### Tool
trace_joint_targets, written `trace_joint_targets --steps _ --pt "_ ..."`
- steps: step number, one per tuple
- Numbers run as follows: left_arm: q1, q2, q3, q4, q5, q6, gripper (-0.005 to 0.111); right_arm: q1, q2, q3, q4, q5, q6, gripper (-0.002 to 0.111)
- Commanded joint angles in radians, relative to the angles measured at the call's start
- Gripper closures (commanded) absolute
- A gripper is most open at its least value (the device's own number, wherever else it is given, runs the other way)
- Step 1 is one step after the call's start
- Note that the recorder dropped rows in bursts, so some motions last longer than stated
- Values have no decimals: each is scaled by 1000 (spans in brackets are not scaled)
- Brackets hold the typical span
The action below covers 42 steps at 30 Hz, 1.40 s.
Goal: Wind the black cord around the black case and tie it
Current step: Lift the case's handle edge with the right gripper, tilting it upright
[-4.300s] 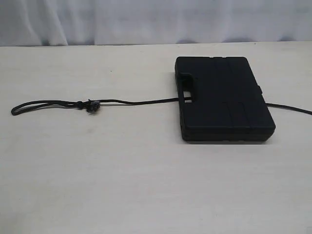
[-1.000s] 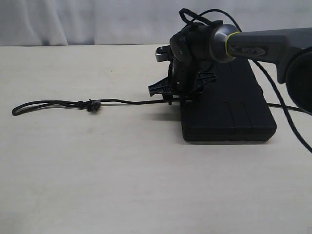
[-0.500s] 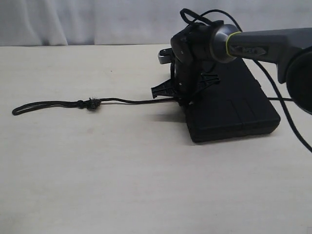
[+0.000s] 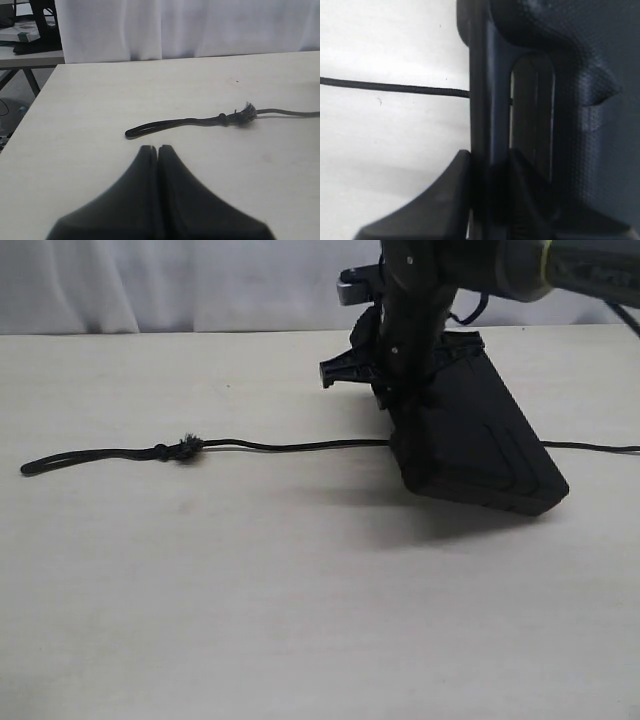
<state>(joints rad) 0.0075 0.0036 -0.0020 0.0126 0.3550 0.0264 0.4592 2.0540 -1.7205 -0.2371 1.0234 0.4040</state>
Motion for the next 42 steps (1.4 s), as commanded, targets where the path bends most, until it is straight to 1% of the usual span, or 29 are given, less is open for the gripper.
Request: trace_joint_targets --steps 1,4,9,10,13,17,23,28,42 --pt "-9 -4 2 -6 -16 -2 107 -6 -96 -8 -78 -4 -22 104" --pt "-9 -4 2 -6 -16 -2 107 -6 -166 -8 -59 5 -28 104" --pt "-9 -4 2 -6 -16 -2 107 -68 -206 -8 179 36 -140 104" --pt "-9 -4 2 -6 -16 -2 107 -99 -212 -8 292 49 -200 104" --pt "-9 -4 2 -4 -12 -2 107 -150 -218 -8 458 62 -287 104" --pt "-9 -4 2 -6 -12 -2 107 -204 -218 -8 571 89 -323 104" --pt "-9 -4 2 -6 -12 -2 107 -237 -216 6 565 109 -325 104" --pt "-9 -4 2 -6 -12 -2 107 -252 -207 40 500 120 -298 104" --pt "-9 -4 2 -6 -12 -2 107 -253 -207 40 302 129 -245 104"
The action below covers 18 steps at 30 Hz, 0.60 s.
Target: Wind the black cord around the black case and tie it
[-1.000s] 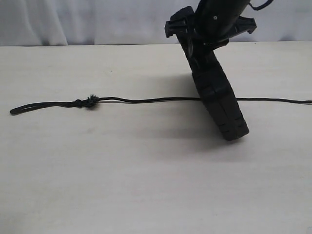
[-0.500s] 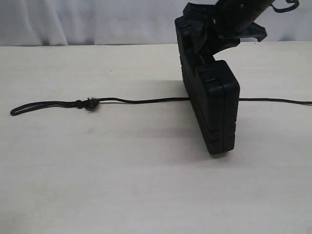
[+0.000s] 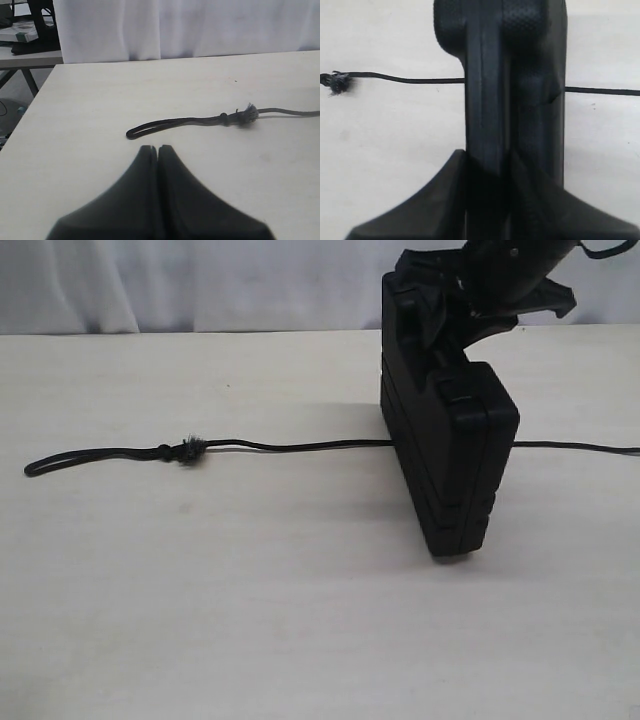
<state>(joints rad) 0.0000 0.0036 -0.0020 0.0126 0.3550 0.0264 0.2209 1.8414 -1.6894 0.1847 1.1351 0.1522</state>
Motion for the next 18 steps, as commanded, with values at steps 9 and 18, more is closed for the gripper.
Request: trace_joint_targets --steps 9,18 --pt "-1 -4 2 -6 -16 -2 107 -10 6 9 -197 26 0 104" --pt "-1 -4 2 -6 -16 -2 107 -10 6 9 -201 25 -32 104"
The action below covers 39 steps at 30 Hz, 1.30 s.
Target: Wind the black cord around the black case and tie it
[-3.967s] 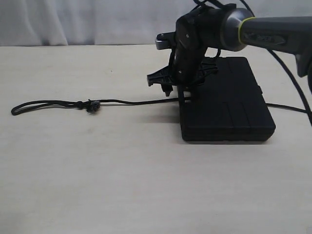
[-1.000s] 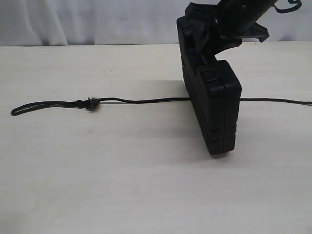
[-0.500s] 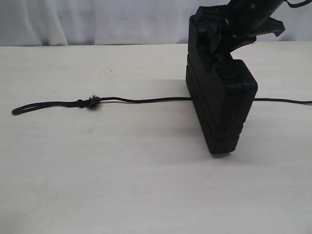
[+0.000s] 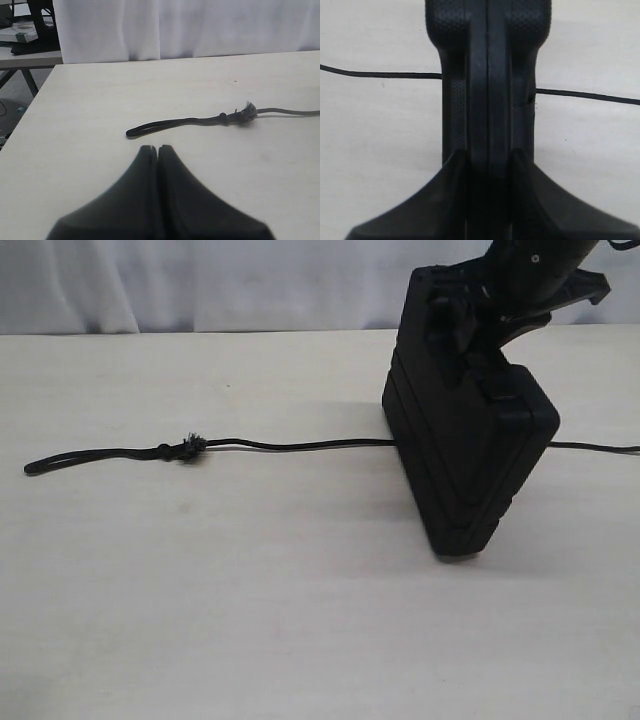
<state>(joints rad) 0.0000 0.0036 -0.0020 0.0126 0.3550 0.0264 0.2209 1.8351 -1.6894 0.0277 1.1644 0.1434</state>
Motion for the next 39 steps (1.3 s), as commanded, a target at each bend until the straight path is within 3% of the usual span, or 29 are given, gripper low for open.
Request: trace_joint_targets --steps 1,39 --pt "-1 -4 2 -6 -16 -2 107 -10 12 9 -44 -6 -23 104" --pt "-1 -4 2 -3 -12 -2 107 -10 12 3 -41 38 -80 104"
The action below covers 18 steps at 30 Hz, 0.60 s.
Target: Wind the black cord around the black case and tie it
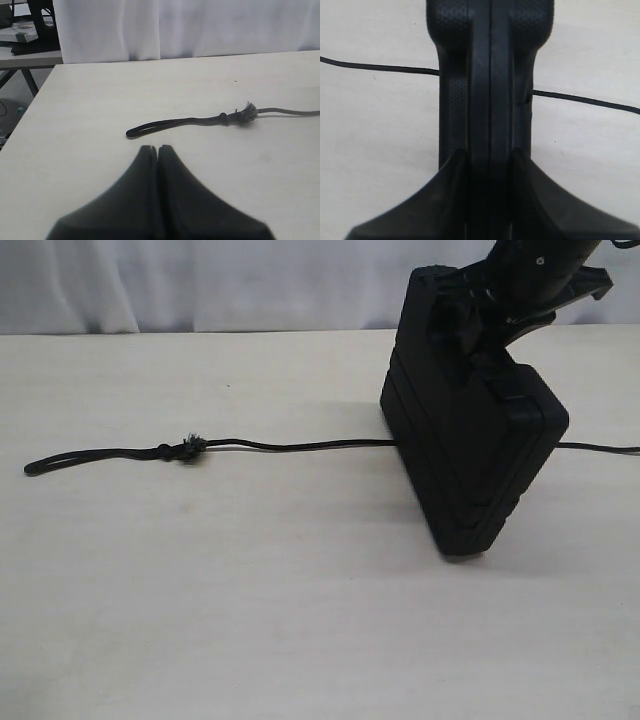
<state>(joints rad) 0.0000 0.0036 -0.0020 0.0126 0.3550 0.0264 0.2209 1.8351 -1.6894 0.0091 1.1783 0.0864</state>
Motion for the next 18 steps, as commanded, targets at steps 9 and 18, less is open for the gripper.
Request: trace_joint_targets --steps 9,18 --pt "-1 -4 2 -3 -12 -2 107 -10 12 3 -22 24 -23 104" --pt "-1 -4 2 -13 -16 -2 107 -10 12 3 -22 24 -23 104"
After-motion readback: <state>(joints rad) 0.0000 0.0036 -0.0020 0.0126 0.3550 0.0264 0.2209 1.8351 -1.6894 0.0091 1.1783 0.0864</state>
